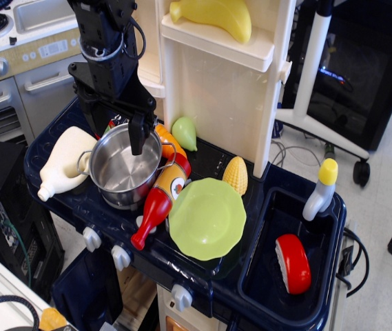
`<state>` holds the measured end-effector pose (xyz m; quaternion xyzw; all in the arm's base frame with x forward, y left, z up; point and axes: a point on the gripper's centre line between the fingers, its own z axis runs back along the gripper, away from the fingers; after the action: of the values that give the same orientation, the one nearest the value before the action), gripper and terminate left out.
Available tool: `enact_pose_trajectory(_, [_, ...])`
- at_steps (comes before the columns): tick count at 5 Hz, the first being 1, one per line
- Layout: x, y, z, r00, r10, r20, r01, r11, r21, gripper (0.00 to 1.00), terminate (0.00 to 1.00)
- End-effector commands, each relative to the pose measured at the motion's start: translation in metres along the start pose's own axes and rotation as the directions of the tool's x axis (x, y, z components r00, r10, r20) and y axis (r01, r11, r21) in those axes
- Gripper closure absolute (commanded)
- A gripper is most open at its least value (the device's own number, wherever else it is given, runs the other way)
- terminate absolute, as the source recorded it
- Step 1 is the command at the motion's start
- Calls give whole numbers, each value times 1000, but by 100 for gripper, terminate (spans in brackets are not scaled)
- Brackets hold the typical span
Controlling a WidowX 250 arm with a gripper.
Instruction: Put sushi in pot or pan
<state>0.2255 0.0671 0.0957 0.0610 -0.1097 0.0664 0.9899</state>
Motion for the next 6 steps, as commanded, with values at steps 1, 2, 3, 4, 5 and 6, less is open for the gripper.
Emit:
enact_pose_trajectory(1, [0, 0, 0, 1000, 0, 0, 0, 1000, 0, 0, 0])
enact_pose_trajectory(2, [9, -48, 25, 990, 122, -75, -118, 991, 57, 0, 0])
enact_pose_trajectory(3, [17, -96, 36, 968, 228, -101, -223, 973, 58, 0, 0])
enact_pose_trajectory(4, [15, -138, 44, 936, 338, -101, -330, 940, 90, 0, 0])
enact_pose_trajectory(5, [18, -175, 31, 919, 371, -135, -376, 926, -13, 0, 0])
enact_pose_trajectory(6, [14, -208, 20, 956, 274, -110, -267, 961, 69, 0, 0])
